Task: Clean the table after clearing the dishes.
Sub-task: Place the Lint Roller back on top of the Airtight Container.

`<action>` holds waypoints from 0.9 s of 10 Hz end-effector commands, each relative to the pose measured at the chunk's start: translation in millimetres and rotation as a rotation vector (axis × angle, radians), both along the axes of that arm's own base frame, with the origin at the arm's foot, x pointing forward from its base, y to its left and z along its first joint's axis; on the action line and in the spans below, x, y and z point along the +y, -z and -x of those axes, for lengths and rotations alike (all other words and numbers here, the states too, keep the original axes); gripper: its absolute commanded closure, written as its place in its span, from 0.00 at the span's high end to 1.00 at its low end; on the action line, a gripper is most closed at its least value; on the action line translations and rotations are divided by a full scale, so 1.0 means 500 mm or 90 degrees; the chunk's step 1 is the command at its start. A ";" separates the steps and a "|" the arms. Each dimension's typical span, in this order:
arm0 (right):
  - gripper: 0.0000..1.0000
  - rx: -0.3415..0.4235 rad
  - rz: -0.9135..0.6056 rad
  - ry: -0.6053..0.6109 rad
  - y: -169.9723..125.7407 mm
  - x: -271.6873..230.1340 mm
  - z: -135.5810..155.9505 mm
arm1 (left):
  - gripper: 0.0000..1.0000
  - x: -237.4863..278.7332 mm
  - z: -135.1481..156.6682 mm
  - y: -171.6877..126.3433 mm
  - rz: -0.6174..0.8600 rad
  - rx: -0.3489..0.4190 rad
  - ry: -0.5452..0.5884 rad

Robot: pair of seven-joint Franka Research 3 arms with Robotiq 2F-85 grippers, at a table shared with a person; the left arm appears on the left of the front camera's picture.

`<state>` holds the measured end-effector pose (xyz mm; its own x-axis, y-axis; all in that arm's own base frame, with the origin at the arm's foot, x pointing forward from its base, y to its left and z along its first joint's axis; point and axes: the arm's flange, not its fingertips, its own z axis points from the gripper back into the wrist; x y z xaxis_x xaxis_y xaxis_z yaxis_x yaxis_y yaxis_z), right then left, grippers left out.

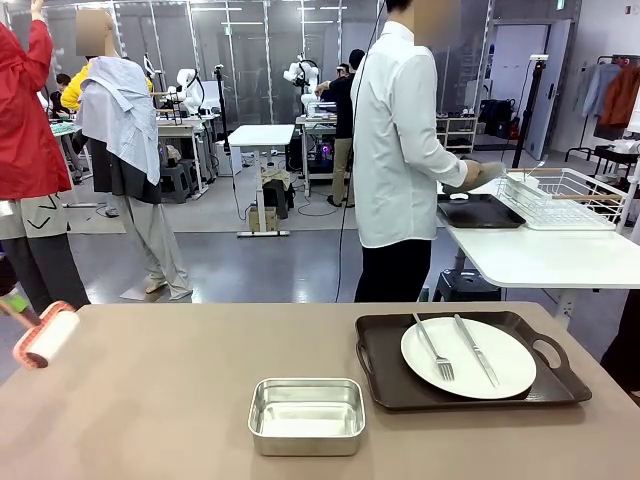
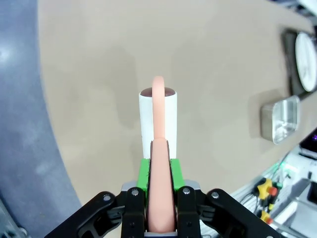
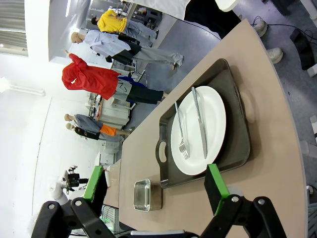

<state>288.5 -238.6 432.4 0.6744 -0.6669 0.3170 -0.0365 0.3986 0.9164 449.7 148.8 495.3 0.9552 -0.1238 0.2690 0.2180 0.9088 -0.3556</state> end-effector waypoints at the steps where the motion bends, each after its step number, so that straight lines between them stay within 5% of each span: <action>1: 1.00 -0.009 -0.005 0.003 -0.005 0.000 0.002 | 0.20 -0.161 -0.009 -0.105 -0.048 -0.083 0.160; 5: 1.00 -0.009 -0.005 0.003 -0.005 0.000 0.002 | 0.20 -0.573 0.091 -0.211 -0.127 -0.189 0.512; 9: 1.00 -0.009 -0.005 0.003 -0.005 0.000 0.002 | 0.20 -0.821 0.143 -0.169 -0.200 -0.170 0.737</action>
